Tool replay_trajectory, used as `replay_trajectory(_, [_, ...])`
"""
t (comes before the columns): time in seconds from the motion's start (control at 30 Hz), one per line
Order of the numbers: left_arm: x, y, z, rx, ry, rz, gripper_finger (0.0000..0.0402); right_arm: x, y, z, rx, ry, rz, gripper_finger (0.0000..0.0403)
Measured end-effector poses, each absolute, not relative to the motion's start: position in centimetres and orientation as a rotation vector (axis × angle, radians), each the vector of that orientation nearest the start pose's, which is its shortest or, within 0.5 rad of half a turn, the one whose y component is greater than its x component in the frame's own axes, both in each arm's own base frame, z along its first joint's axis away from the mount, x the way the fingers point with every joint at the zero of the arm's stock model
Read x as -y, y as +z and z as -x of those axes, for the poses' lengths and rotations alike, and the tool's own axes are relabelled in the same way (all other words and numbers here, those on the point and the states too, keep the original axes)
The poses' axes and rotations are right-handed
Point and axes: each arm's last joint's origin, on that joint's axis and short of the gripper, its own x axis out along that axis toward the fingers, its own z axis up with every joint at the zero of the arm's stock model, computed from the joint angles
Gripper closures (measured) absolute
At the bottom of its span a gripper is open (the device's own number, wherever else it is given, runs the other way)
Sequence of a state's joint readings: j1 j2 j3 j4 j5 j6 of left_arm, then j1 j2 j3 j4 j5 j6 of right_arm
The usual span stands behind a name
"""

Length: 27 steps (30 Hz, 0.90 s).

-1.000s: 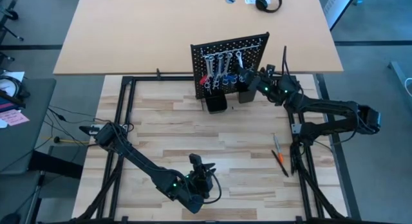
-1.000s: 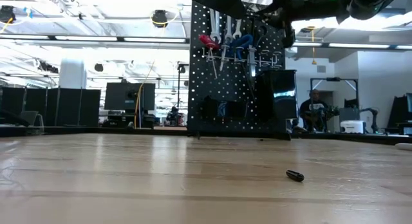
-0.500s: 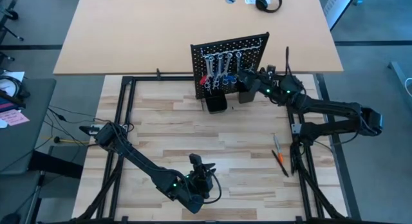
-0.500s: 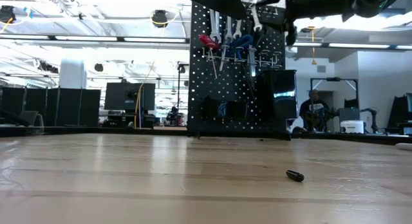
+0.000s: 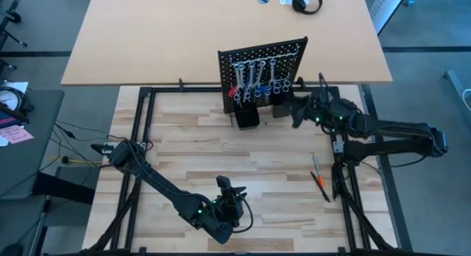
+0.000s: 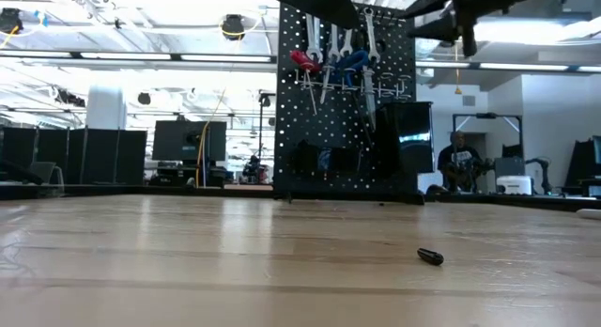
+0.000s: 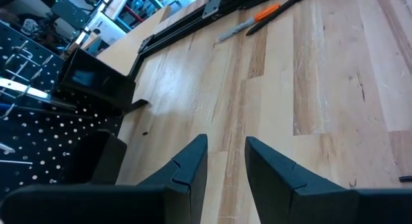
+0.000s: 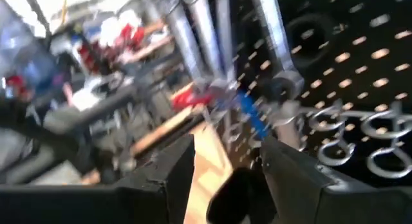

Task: Hang tools onto peg board
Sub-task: Put the left black pen into the right black bin on the pegboard

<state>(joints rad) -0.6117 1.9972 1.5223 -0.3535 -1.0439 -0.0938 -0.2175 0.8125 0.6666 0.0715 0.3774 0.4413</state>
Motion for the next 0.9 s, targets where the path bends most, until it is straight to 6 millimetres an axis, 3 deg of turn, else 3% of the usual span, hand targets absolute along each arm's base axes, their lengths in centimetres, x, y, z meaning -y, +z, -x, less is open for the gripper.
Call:
replay_trajectory(0.13, [22.6,22.3,-36.5,-0.561,0.430,-0.546,0.0304,2.3,30.5,-18.1,-0.053,-0.531,-0.347,0.0222])
replay_trajectory(0.47, [21.6,21.1,-35.7,-0.632,0.484,-0.517,0.0304,-5.5,25.5,-18.8,-0.510,-0.423,-0.293,0.0259])
replay_trajectory(0.7, [20.8,17.6,-34.4,-0.628,0.538,-0.382,0.0304,-11.0,21.1,-17.1,-0.893,-0.432,-0.269,0.0287])
replay_trajectory(0.9, [20.5,15.6,-34.1,-0.578,0.528,-0.302,0.0304,-14.3,18.0,-15.0,-1.196,-0.500,-0.392,0.0296])
